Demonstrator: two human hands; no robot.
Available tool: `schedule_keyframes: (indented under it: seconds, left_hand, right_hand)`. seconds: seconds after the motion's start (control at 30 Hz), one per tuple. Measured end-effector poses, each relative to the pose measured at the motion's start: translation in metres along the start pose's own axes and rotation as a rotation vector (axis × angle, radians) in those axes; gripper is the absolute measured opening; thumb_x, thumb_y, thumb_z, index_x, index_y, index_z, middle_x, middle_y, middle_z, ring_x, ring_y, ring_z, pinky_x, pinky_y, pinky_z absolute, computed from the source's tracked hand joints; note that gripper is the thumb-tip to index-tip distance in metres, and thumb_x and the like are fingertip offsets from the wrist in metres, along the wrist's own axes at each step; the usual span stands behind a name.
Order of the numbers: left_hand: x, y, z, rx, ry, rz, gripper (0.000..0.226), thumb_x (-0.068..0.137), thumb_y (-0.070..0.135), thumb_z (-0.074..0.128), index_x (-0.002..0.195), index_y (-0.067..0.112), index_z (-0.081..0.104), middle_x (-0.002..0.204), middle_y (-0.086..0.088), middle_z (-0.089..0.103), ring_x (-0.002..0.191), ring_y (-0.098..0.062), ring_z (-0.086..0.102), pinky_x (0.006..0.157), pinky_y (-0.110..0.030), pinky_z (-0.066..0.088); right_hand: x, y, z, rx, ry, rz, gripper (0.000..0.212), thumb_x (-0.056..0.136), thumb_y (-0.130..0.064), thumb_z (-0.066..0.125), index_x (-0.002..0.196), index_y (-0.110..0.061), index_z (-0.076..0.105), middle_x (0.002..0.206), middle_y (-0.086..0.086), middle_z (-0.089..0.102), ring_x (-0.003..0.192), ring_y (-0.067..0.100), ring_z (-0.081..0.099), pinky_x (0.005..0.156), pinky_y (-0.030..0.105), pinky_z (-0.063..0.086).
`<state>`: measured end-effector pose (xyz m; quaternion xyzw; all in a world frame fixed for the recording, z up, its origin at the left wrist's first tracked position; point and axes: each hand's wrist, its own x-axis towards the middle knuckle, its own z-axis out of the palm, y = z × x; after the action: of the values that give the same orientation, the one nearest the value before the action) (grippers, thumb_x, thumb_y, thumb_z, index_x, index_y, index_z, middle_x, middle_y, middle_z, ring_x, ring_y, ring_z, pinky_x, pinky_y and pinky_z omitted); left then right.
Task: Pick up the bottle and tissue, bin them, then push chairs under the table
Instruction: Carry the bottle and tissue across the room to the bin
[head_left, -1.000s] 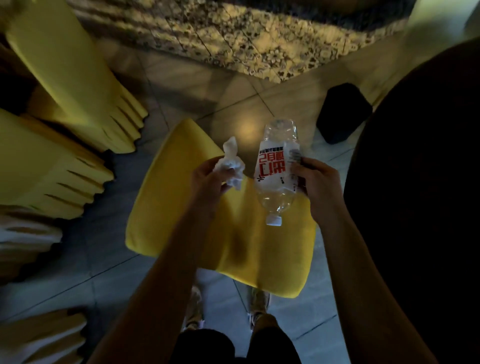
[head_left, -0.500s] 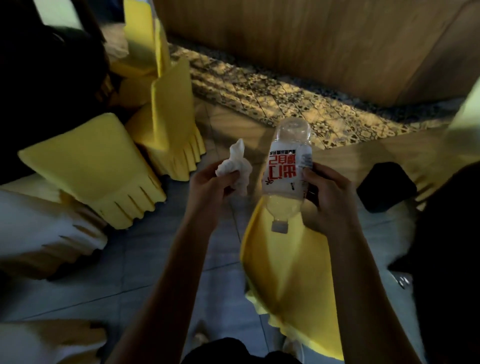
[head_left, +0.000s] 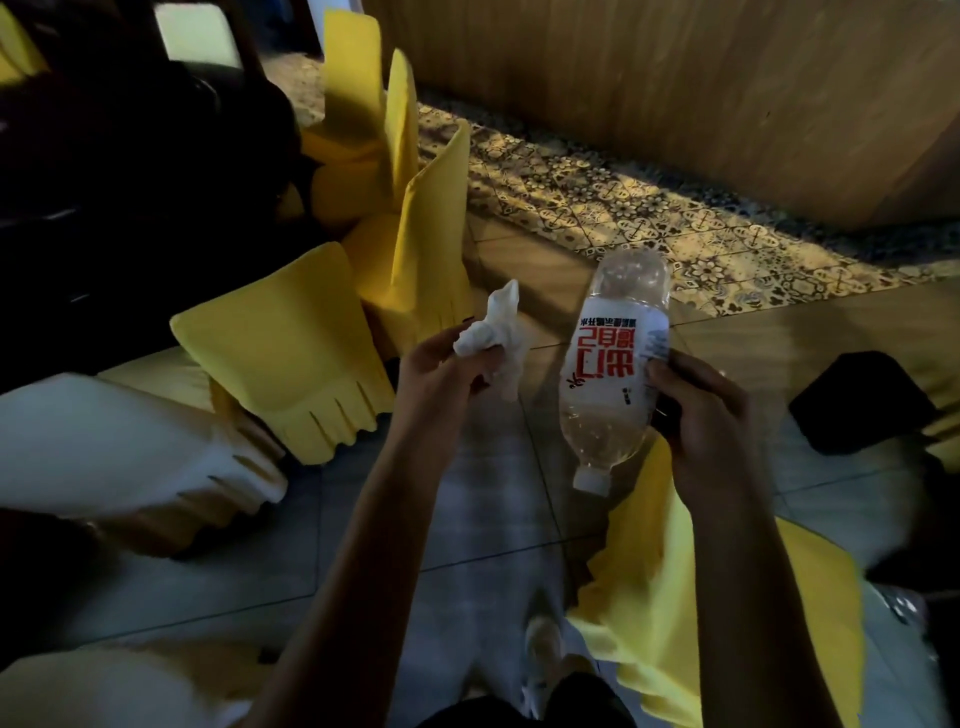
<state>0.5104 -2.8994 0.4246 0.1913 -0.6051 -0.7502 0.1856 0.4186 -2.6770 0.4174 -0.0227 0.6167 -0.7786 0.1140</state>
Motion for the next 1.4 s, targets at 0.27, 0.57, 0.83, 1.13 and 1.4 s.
schedule_keyframes:
  seconds: [0.27,0.57,0.83,1.13,1.4]
  left_hand:
    - [0.077,0.003,-0.007,-0.023,0.045,-0.068,0.023,0.089,0.008,0.07,0.111,0.012,0.074,0.103,-0.016,0.076,0.101,-0.038,0.072,0.089,-0.052,0.059]
    - [0.211,0.013,0.031,-0.093,0.005,-0.087,0.031,0.087,0.003,0.071,0.113,0.02,0.073,0.106,-0.016,0.075,0.098,-0.035,0.073,0.069,-0.032,0.057]
    - [0.305,0.011,0.066,-0.137,-0.06,-0.121,0.031,0.087,0.002,0.072,0.115,0.013,0.073,0.109,-0.016,0.075,0.099,-0.031,0.073,0.075,-0.033,0.058]
    - [0.431,-0.019,0.105,-0.161,-0.1,-0.188,0.029,0.084,0.002,0.072,0.111,0.011,0.076,0.106,-0.02,0.075,0.094,-0.029,0.072,0.072,-0.031,0.058]
    - [0.578,-0.016,0.183,-0.259,-0.26,-0.201,0.026,0.084,0.003,0.075,0.103,0.021,0.079,0.118,0.002,0.072,0.118,0.0,0.06,0.09,-0.009,0.046]
  right_hand:
    - [0.063,0.01,0.04,-0.05,0.041,0.043,0.028,0.097,-0.013,0.067,0.092,-0.036,0.083,0.103,-0.002,0.082,0.099,0.019,0.078,0.074,0.033,0.063]
    - [0.189,-0.001,0.061,0.019,0.185,0.127,0.019,0.098,-0.013,0.066,0.114,-0.018,0.075,0.113,0.004,0.079,0.111,0.025,0.073,0.099,0.052,0.057]
    - [0.282,-0.014,0.055,0.058,0.293,0.179,0.033,0.096,-0.018,0.07,0.128,-0.015,0.07,0.12,0.006,0.076,0.115,0.025,0.072,0.101,0.05,0.056]
    - [0.372,-0.024,0.034,0.081,0.493,0.156,0.04,0.093,-0.016,0.073,0.132,-0.011,0.066,0.119,0.007,0.077,0.11,0.022,0.074,0.091,0.044,0.061]
    - [0.494,-0.052,0.029,-0.007,0.621,0.02,0.022,0.099,-0.01,0.065,0.12,-0.009,0.074,0.114,0.009,0.079,0.107,0.028,0.076,0.096,0.053,0.059]
